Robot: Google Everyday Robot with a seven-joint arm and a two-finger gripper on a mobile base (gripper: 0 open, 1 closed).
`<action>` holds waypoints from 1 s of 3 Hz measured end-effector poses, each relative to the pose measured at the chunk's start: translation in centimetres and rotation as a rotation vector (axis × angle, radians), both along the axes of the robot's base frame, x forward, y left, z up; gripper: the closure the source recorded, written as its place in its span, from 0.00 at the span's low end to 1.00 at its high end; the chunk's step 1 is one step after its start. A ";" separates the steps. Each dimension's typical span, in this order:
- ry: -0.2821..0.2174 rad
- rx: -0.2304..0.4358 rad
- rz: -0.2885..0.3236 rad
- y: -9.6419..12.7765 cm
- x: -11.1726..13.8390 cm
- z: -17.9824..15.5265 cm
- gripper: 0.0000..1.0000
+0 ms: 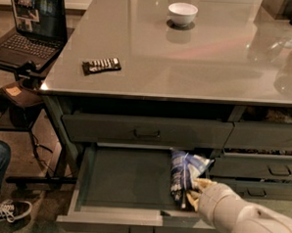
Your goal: Place blue chip bag into middle drawer
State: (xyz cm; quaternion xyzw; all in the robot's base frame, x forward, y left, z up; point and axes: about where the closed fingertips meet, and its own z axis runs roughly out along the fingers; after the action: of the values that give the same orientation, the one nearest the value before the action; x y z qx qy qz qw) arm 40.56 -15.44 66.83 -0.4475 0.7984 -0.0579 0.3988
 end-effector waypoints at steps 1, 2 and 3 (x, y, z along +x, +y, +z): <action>0.055 -0.001 0.032 0.0 0.2 -5.0 1.00; 0.055 -0.001 0.032 0.0 0.2 -5.0 1.00; 0.070 0.028 0.041 0.3 1.7 -7.7 1.00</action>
Offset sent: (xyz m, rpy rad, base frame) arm -0.0063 -0.0054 -0.0439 0.0060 0.0515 0.0122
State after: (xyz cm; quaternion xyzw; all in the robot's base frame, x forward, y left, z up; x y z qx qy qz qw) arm 42.31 -15.09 59.15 -0.4597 0.8033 -0.0228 0.3779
